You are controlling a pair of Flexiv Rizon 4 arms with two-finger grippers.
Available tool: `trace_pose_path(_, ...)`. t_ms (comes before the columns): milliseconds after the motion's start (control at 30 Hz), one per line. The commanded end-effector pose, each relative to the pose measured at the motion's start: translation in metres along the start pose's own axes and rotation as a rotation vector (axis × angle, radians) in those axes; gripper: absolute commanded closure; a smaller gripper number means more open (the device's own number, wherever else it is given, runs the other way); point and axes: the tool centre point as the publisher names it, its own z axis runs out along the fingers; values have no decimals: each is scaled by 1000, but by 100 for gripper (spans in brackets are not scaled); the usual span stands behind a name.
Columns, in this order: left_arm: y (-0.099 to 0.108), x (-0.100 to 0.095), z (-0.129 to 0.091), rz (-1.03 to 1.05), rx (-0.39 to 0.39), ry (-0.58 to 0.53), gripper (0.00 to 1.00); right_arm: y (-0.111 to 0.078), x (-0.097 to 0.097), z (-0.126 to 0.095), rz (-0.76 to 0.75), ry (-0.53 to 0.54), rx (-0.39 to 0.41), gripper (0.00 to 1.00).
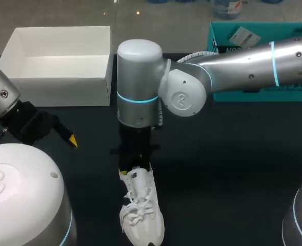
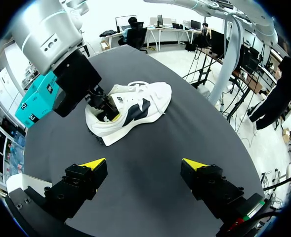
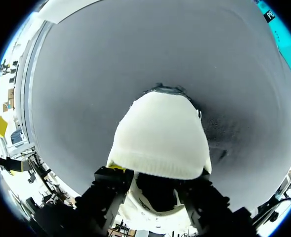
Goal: Take the shoe out of the shoebox, open the shoe tongue, remove and reinsert the insole, then place the shoe into the shoebox
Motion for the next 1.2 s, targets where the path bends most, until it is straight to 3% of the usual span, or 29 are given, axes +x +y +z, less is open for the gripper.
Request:
trace_pose_path(33,1,-1,0,0,0,3,0,1,7,1,-7,-10,-5,51)
trace_pose_path(300,1,-1,0,0,0,3,0,1,11,-22,-18,-44,-61,50)
trace_pose_path(500,1,-1,0,0,0,3,0,-1,9,-42,-10,-74,-108,43)
trace_pose_path(667,1,-1,0,0,0,3,0,-10,6,-62,10,-97,-141,33)
trace_pose_path(800,1,-1,0,0,0,3,0,-23,5,-81,28,-112,-171,11)
trace_pose_path(833,1,-1,0,0,0,3,0,-28,6,-86,30,-116,-175,15)
trace_pose_path(867,1,-1,0,0,0,3,0,-31,6,-89,33,-116,-175,28)
trace_pose_path(900,1,-1,0,0,0,3,0,-35,7,-92,38,-116,-179,52)
trace_pose_path(933,1,-1,0,0,0,3,0,-38,7,-92,44,-114,-175,69)
trace_pose_path(967,1,-1,0,0,0,3,0,-41,7,-92,47,-107,-174,96)
trace_pose_path(1000,1,-1,0,0,0,3,0,-44,7,-90,46,-103,-169,100)
trace_pose_path(1200,1,-1,0,0,0,3,0,-51,8,-72,46,-69,-130,100)
